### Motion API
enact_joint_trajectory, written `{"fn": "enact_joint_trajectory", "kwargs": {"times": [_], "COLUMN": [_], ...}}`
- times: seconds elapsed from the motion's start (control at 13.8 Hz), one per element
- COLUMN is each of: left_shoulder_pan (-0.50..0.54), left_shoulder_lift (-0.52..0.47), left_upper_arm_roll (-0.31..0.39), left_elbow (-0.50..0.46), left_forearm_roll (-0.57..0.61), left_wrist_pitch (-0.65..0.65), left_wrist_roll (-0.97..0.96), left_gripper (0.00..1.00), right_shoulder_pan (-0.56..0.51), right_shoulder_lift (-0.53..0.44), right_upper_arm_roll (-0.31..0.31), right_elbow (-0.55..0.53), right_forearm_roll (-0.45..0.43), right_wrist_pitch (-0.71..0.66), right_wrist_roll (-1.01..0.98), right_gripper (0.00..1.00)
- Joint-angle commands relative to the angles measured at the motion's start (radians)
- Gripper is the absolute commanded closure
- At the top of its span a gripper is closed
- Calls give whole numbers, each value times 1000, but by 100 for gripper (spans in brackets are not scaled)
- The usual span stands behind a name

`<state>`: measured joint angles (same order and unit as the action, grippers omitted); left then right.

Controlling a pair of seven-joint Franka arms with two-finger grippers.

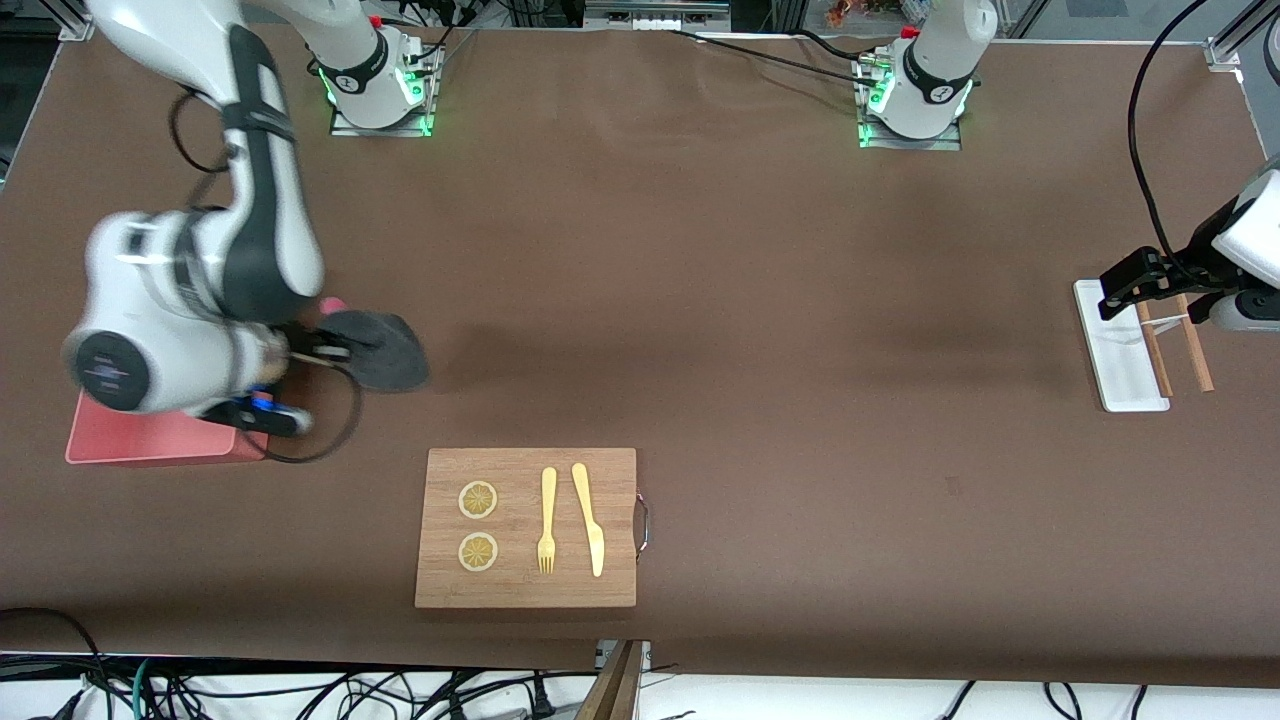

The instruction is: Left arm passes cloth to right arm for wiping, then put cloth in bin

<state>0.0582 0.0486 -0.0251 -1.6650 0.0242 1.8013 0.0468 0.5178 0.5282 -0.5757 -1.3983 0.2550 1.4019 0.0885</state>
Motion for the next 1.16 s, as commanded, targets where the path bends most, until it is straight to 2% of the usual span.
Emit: {"fn": "enact_joint_trajectory", "kwargs": {"times": [0.0, 0.15, 0.36, 0.73, 1.09], "left_shoulder_pan": [-5, -5, -5, -5, -5], "left_shoulder_lift": [20, 20, 20, 20, 20], "left_upper_arm_roll": [-2, -2, -1, -2, -2], "left_elbow": [39, 39, 42, 42, 42], "left_forearm_roll": [28, 28, 28, 28, 28], "left_wrist_pitch": [-25, -25, -25, -26, -25], "left_wrist_roll": [-2, -2, -2, -2, -2], "left_gripper": [0, 0, 0, 0, 0], "right_shoulder_pan": [5, 5, -2, -168, -171], "right_shoulder_lift": [-10, -10, -7, 64, 162], "right_upper_arm_roll": [-122, -203, -282, -282, -274], "right_elbow": [18, 31, 31, 7, -62], "right_forearm_roll": [-43, -65, -173, -181, -51], "right_wrist_pitch": [-90, -116, -109, 67, 209], "right_wrist_roll": [-204, -323, -508, -756, -756], "right_gripper": [100, 100, 100, 100, 100]}}
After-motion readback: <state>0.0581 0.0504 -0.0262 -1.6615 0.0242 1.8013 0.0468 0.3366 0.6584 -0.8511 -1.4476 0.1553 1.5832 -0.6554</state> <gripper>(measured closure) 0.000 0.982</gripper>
